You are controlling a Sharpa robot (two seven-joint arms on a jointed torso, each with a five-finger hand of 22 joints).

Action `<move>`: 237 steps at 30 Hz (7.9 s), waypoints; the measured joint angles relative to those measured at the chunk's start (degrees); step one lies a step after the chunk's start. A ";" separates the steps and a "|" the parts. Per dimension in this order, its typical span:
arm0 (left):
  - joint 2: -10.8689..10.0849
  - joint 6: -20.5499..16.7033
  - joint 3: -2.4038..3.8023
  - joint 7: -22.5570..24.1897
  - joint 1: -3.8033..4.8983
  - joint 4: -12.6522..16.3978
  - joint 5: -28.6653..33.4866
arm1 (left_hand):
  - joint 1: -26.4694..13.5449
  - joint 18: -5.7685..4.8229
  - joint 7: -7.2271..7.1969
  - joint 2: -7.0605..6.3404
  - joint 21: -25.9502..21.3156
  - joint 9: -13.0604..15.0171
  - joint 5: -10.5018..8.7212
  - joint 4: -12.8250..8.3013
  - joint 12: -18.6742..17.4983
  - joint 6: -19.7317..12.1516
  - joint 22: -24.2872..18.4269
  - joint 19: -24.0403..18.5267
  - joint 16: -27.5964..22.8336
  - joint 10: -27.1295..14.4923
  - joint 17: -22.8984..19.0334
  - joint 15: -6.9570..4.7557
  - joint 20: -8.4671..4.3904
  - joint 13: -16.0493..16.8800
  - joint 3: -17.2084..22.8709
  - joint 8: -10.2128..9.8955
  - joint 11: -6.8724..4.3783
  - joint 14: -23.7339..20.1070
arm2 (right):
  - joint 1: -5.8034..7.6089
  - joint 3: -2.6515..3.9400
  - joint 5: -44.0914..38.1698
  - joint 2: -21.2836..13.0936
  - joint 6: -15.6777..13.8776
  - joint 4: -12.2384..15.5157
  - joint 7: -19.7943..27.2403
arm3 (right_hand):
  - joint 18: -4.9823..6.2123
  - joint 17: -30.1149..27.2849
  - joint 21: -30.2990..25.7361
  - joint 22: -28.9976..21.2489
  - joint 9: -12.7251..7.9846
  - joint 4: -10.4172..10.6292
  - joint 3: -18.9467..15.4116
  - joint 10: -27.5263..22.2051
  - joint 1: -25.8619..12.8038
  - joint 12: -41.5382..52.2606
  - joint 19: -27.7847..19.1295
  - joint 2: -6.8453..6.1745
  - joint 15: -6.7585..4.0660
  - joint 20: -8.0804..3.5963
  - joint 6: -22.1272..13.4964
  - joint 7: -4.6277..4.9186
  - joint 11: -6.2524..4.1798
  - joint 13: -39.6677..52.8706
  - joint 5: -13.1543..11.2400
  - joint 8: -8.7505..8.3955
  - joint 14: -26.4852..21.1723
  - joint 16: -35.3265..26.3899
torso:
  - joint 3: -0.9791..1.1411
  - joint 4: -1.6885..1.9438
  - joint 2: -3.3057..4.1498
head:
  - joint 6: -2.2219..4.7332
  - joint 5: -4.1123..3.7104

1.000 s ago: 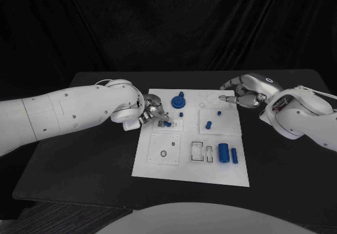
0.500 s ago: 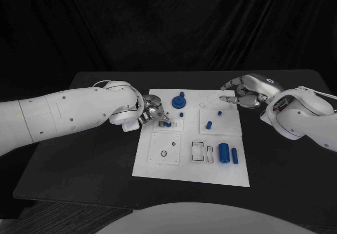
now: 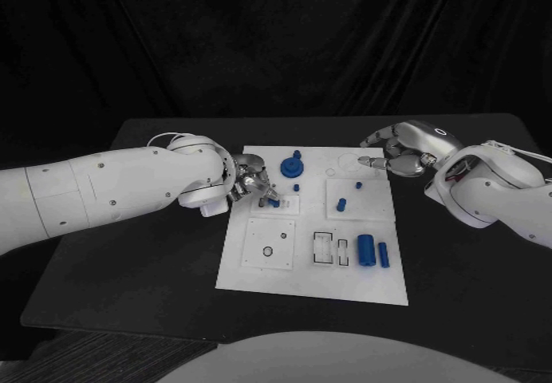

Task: Assemble the parts on the task board

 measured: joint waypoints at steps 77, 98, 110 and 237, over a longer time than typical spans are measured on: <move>1.22 -0.75 0.16 -4.16 0.10 1.73 -8.52 | -1.19 -0.01 -0.30 -1.92 0.89 2.01 0.98 0.33 0.00 1.78 0.03 2.07 0.00 -0.18 -0.03 -0.83 -1.01 0.00 0.33 1.77 -0.58 -0.01 | -1.31 0.00 0.03 0.58 -1.58 -0.54 -0.73 | 0.00 0.00 -0.98 -0.04 -0.85 -2.14 1.19 -0.07 3.24 0.00 0.00 -0.39 0.00 0.00 0.62 0.21 0.35 -0.01 9.55 -0.73 0.00 -0.18 | -0.07 -0.02 0.12 | 0.00 0.03; 1.63 -0.40 0.19 -3.90 0.10 1.26 -8.52 | -1.30 0.00 -1.09 -1.56 0.89 1.95 0.63 0.48 0.00 2.57 0.02 2.07 0.00 -0.18 -0.03 -0.83 -1.01 0.00 0.49 1.78 -0.59 -0.01 | -1.33 0.01 0.03 0.59 -1.58 -0.56 -0.82 | 0.00 0.00 -0.98 -0.01 -0.91 -2.29 1.34 -0.08 3.69 0.00 0.00 -0.38 0.00 0.00 0.62 0.21 0.34 -0.01 10.19 -0.73 0.00 -0.18 | -0.06 -0.03 0.11 | 0.00 0.19; 1.88 -0.03 0.13 -3.83 0.06 1.25 -8.57 | -1.21 -0.01 -1.09 -1.46 0.66 1.87 0.41 0.65 0.00 2.57 0.01 2.07 0.00 -0.18 -0.04 -0.83 -1.01 0.00 0.65 1.76 -0.58 -0.01 | -1.35 -0.01 0.03 0.63 -1.58 -0.60 -0.96 | 0.00 0.00 -0.98 -0.02 -0.96 -2.69 1.74 -0.08 3.95 0.00 0.00 -0.13 0.00 0.00 0.62 0.21 0.34 -0.01 10.40 -0.95 0.00 -0.18 | -0.05 -0.03 0.12 | 0.00 0.32; -1.72 -6.14 0.03 0.40 7.21 -2.78 -4.12 | -5.02 0.00 -3.13 -0.38 0.02 11.91 -17.42 14.97 0.00 3.82 0.00 4.64 0.00 -0.09 -0.04 -1.87 -1.94 0.00 -21.92 7.38 -1.75 0.00 | -1.69 0.01 0.04 0.01 -2.08 -0.70 -1.14 | 0.00 0.01 -1.32 -0.04 -1.09 -2.91 2.30 -0.10 4.23 0.00 0.00 -0.32 0.00 0.00 0.91 0.31 0.32 -0.02 11.26 -1.23 0.00 -0.18 | -0.05 -0.06 0.13 | 0.00 1.19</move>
